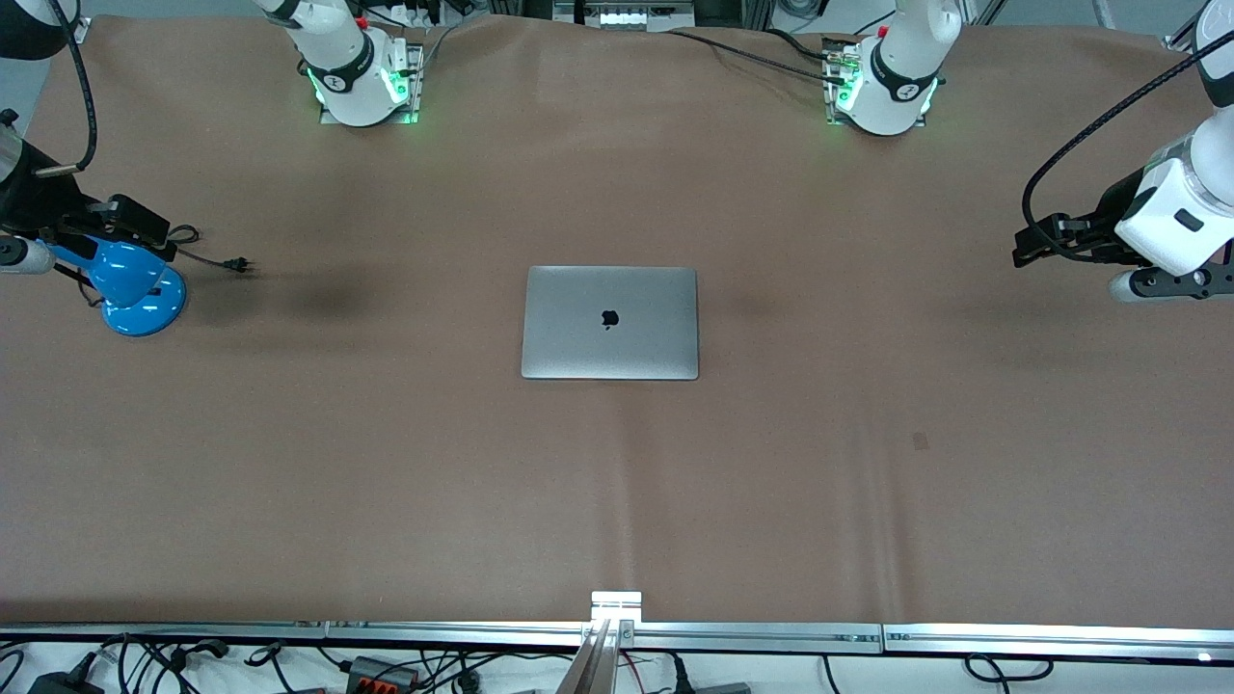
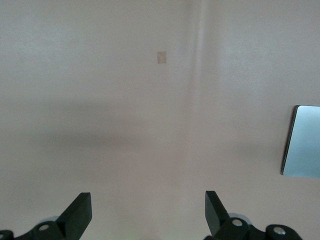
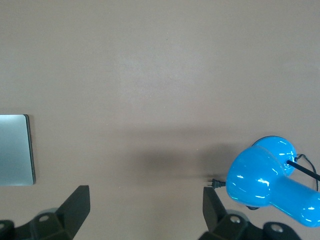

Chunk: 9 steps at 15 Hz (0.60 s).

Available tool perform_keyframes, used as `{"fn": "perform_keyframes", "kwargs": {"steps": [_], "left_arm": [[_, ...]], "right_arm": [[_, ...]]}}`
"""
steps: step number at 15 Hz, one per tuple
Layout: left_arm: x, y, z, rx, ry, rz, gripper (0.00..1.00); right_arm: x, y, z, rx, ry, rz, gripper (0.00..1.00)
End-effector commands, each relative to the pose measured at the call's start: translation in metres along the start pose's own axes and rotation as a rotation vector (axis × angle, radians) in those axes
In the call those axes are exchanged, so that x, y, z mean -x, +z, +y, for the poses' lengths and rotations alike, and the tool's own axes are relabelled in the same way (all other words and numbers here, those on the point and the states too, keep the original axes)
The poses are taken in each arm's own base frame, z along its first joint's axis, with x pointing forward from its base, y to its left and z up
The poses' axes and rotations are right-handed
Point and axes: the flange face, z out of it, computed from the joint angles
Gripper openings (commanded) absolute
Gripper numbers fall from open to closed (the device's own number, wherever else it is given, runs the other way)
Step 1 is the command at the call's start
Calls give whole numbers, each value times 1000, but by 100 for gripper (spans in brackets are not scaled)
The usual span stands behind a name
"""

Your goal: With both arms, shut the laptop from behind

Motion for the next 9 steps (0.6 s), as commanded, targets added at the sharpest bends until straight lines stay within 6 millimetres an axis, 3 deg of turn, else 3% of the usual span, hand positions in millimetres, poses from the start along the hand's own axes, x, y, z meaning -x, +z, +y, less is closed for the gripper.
{"fn": "perform_keyframes", "kwargs": {"steps": [1,9], "left_arm": [[7,-6,2,-20,-5,1,100],[6,-5,2,-20,-5,-1,100]], "right_arm": [[7,-2,-1,24,-28,15,100],[9,-10,3,22,-27,23,100]]}}
